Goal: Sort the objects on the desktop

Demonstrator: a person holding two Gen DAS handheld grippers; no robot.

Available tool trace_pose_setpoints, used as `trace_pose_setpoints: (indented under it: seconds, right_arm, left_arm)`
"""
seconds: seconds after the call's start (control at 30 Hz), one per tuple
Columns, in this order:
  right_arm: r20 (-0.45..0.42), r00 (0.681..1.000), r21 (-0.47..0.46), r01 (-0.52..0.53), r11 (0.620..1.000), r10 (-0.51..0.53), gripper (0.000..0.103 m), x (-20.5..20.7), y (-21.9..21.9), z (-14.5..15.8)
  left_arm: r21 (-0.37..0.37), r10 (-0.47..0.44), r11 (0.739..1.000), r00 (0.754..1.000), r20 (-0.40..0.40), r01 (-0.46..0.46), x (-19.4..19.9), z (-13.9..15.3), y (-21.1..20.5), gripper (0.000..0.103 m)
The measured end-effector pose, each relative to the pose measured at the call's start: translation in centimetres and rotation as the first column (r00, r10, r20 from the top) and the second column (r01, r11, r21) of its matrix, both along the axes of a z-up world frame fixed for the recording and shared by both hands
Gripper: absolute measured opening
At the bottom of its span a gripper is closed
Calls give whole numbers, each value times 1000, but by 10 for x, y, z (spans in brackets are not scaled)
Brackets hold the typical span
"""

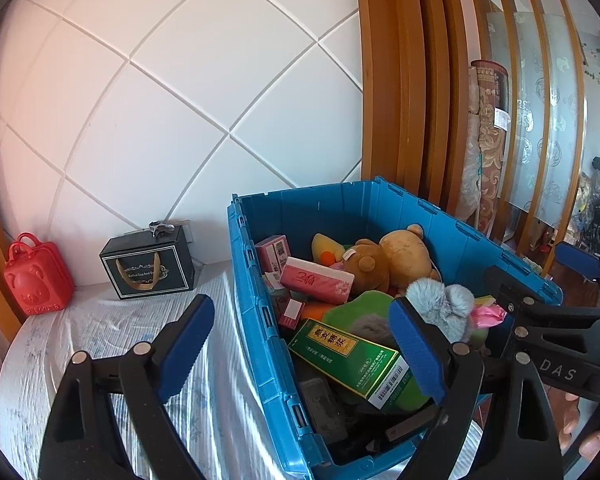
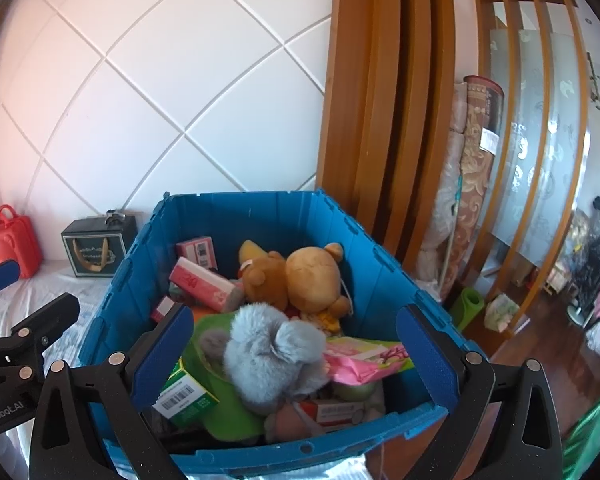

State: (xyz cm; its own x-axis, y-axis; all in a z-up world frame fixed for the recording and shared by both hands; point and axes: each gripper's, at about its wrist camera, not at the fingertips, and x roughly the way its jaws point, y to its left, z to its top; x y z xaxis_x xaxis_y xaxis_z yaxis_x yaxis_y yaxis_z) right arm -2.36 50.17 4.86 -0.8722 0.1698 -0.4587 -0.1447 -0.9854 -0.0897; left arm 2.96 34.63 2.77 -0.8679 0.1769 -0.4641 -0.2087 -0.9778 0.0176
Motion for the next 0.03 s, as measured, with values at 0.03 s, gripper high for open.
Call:
trace_pose_setpoints:
  seconds: [0.03]
  right_arm:
    - [0, 1000, 0, 1, 1000, -1, 103, 0, 0, 0]
  left_arm:
    - [0, -1, 1000, 1000, 1, 1, 0, 0, 0, 90]
